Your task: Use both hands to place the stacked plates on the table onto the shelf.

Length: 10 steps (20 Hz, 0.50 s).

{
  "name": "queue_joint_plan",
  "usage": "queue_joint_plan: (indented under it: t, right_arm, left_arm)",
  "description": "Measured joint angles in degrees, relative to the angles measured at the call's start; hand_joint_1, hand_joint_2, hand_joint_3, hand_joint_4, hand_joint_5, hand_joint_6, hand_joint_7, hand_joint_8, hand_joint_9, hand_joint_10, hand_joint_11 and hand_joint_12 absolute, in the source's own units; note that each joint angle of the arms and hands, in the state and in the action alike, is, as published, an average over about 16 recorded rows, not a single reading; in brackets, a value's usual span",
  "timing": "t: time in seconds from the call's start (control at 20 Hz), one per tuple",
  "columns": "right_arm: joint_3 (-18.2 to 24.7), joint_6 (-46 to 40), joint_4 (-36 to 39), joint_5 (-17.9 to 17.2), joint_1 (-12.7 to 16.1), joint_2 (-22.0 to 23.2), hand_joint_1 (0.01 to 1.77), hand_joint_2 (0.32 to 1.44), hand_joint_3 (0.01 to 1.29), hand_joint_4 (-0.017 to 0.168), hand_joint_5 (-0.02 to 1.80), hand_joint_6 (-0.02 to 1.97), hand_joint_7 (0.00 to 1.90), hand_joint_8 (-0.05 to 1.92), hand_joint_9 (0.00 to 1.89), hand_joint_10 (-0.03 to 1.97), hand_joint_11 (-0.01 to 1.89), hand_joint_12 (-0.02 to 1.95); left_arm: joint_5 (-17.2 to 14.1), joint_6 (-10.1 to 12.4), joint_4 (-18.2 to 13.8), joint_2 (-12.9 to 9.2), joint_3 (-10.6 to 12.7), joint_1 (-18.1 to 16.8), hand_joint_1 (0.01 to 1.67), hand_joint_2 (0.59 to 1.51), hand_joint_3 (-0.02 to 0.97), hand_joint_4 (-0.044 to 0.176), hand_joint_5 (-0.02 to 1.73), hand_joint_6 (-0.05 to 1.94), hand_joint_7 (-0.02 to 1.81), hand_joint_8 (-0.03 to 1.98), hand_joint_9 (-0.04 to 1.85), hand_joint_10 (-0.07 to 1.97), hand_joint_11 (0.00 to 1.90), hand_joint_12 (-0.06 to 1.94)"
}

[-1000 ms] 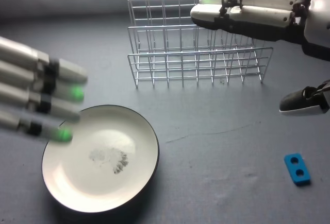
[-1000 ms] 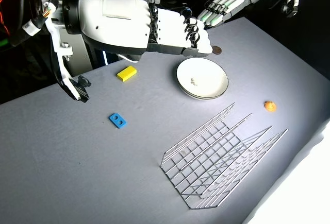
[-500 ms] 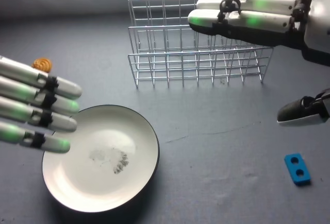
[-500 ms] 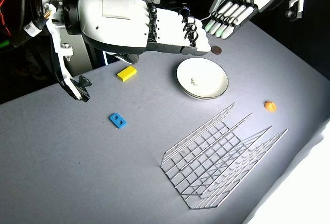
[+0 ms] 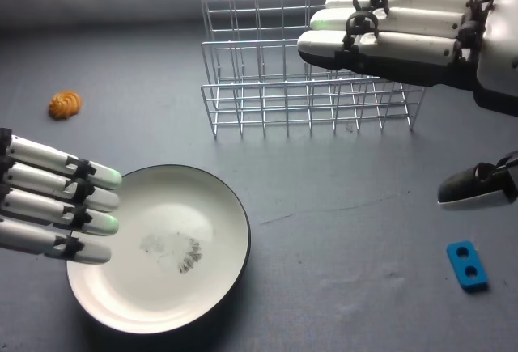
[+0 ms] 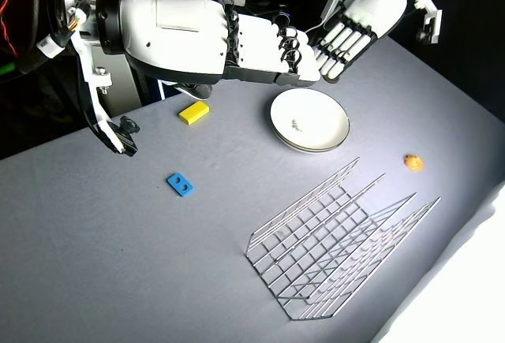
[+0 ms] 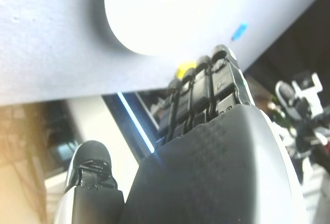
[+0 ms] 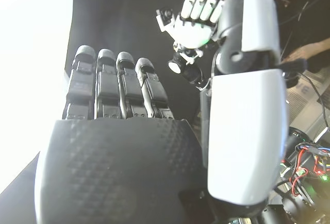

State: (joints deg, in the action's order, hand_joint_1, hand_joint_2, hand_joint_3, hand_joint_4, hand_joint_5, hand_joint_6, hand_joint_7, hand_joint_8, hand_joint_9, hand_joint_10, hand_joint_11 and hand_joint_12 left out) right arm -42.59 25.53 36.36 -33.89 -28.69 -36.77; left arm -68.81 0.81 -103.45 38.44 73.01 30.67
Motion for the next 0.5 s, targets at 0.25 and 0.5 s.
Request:
queue_joint_plan:
  t: [0.25,0.5]
  right_arm:
    - [0.0,-0.1,0.0,-0.1,-0.5,0.0,1.14,0.86,0.01,0.003,0.02,0.02,0.02,0.01,0.01,0.00,0.02,-0.01]
    - [0.0,0.2,0.0,-0.7,-1.2,-0.1,1.16,0.88,0.01,0.003,0.02,0.02,0.02,0.01,0.01,0.00,0.02,-0.01]
  left_arm:
    - [7.2,-0.5,2.5,0.0,-1.9,5.3,0.02,1.204,0.007,0.001,0.03,0.01,0.02,-0.01,0.02,0.01,0.02,-0.01]
    - [13.7,-0.8,5.0,0.0,-3.4,9.6,0.02,1.207,0.007,0.001,0.03,0.01,0.02,-0.01,0.02,0.01,0.02,-0.01]
